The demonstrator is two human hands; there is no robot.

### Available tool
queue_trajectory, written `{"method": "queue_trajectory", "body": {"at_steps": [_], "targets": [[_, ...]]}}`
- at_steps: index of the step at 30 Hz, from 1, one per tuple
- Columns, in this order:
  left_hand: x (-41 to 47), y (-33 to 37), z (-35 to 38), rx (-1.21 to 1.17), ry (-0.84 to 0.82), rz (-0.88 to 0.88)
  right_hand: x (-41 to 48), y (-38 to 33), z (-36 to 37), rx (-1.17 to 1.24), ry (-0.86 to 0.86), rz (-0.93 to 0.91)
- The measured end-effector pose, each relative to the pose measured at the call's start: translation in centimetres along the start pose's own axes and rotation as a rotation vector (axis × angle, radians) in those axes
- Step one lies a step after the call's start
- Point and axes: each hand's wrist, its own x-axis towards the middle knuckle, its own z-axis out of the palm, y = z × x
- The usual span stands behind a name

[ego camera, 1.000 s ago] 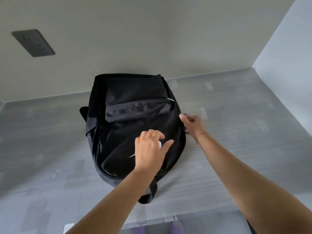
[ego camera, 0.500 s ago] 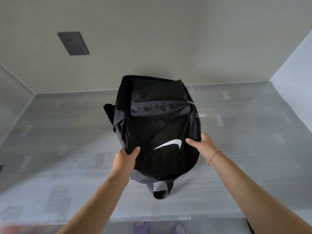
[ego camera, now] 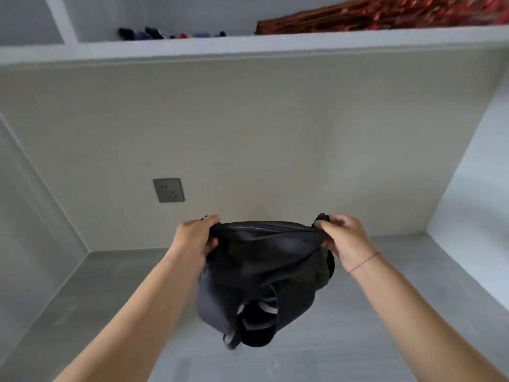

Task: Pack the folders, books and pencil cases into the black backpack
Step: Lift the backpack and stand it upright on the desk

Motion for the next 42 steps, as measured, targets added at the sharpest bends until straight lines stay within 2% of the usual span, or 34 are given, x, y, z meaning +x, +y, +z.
{"method": "queue_trajectory", "body": {"at_steps": [7,10,12,13,15,17,19,21,26,30,34,37,40,42], "targets": [[3.2,4.8,2.2,-0.072,-0.027,0.008,1.2,-1.8,2.5,0.145,0.091,0.064],[4.1,4.9,3.1,-0.038,-0.054,-0.014,1.4,-1.0,2.8,0.127,0.086,0.053],[4.3,4.4,3.5,0.057,-0.114,0.037,1.8,-0.3,2.8,0.094,0.055,0.056],[4.1,4.1,3.4,0.14,-0.165,0.113,1.9,0.0,2.8,0.089,0.047,0.049],[2.7,3.4,3.0,0.348,-0.366,0.401,2.0,0.3,2.5,0.103,0.022,0.015],[1.6,2.6,2.0,0.62,-0.583,0.65,1.7,0.4,1.5,0.001,-0.109,-0.033],[2.2,2.1,1.1,0.852,-0.637,0.751,1.2,0.5,1.2,-0.185,-0.296,-0.109],[3.1,2.0,0.7,0.98,-0.599,0.78,1.3,1.3,1.0,-0.414,-0.373,-0.192],[3.9,1.4,2.1,1.068,-0.296,1.099,1.5,1.3,2.2,-0.792,-0.141,-0.397],[4.9,2.1,3.4,1.06,-0.174,1.146,0.6,0.5,4.0,-1.018,0.007,-0.477],[6.2,3.2,4.3,1.018,-0.092,1.162,-0.9,0.5,7.2,-0.915,0.17,-0.473],[7.3,3.4,4.2,0.974,-0.065,1.151,-2.1,1.1,9.9,-0.798,0.229,-0.448],[8.4,2.7,3.2,0.871,-0.076,1.03,-2.6,2.0,11.8,-0.717,0.223,-0.42],[7.4,1.6,1.8,0.698,-0.069,0.866,-2.6,2.1,12.1,-0.686,0.222,-0.404]]}}
